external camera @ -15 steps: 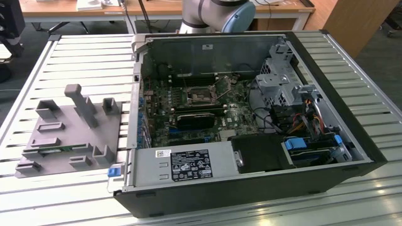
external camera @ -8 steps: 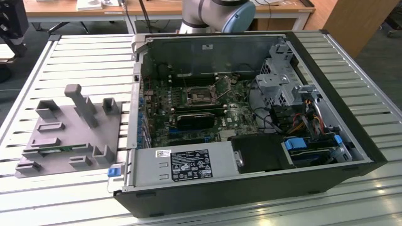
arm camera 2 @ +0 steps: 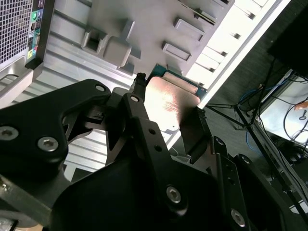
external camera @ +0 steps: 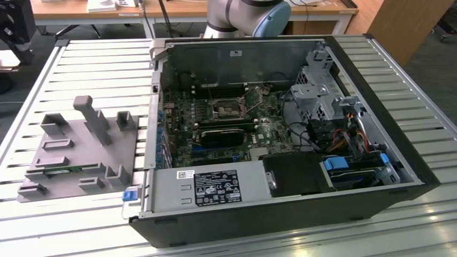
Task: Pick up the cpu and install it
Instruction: 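Pick up the cpu and move it towards the insertion slot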
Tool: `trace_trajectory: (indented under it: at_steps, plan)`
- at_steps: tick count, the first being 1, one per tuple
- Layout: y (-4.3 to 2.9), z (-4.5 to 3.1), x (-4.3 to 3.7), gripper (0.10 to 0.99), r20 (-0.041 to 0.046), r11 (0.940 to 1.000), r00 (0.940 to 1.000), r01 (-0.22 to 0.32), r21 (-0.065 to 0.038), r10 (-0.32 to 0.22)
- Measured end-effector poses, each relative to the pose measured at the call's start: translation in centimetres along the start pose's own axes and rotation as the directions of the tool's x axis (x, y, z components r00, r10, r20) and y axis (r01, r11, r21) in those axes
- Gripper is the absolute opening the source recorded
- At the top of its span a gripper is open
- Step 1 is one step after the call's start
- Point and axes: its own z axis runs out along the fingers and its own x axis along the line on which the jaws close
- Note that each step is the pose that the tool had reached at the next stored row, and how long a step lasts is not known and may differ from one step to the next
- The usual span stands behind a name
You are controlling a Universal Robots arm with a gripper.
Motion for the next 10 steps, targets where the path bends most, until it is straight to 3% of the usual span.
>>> trace_trajectory:
  at_steps: [10]
  plan:
    - [0.04, -0.04, -0.64, 0.541, -0.0020, 1.0000, 1.0000, 0.000, 0.001, 0.000]
